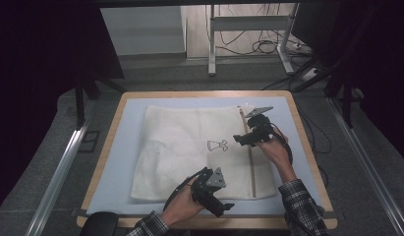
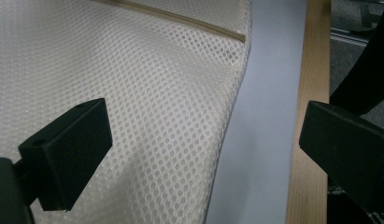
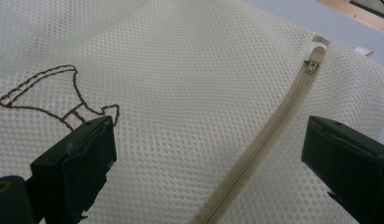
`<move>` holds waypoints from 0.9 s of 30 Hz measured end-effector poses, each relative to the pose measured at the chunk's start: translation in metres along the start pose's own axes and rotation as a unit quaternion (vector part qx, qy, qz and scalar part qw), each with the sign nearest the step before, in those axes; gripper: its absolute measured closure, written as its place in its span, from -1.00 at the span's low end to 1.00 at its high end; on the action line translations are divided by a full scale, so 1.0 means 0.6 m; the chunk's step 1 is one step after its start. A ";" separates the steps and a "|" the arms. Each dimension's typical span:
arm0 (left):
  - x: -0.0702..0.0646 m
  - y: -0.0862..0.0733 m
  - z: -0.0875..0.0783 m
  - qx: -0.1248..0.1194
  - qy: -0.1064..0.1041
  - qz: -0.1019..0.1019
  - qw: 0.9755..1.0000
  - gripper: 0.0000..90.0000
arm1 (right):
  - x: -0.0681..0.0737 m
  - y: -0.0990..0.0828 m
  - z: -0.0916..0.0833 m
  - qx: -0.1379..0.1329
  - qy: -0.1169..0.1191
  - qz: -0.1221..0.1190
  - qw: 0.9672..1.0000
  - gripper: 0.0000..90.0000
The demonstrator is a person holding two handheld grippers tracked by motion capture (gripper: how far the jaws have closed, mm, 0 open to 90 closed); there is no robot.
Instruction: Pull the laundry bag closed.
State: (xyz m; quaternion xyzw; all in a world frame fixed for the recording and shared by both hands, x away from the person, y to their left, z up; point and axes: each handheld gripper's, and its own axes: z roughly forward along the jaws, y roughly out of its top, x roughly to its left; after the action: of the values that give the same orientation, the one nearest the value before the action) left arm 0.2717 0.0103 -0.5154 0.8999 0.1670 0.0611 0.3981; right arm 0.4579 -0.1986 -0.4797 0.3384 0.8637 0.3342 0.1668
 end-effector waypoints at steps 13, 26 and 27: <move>-0.003 -0.015 -0.025 0.000 0.021 0.009 1.000 -0.95 | 0.025 -0.017 -0.025 -0.010 -0.011 -0.017 1.000 -0.97; -0.001 -0.030 -0.037 0.006 0.035 0.007 0.999 -0.97 | 0.053 -0.040 -0.048 -0.020 -0.005 -0.024 0.999 -0.96; -0.001 -0.031 -0.038 0.007 0.036 0.008 0.999 -0.97 | 0.054 -0.041 -0.049 -0.019 -0.004 -0.026 0.999 -0.96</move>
State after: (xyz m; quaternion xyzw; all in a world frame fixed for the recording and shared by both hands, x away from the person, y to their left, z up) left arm 0.2610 0.0378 -0.5137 0.9012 0.1742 0.0959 0.3851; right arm 0.4077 -0.2032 -0.4777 0.3142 0.8649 0.3449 0.1852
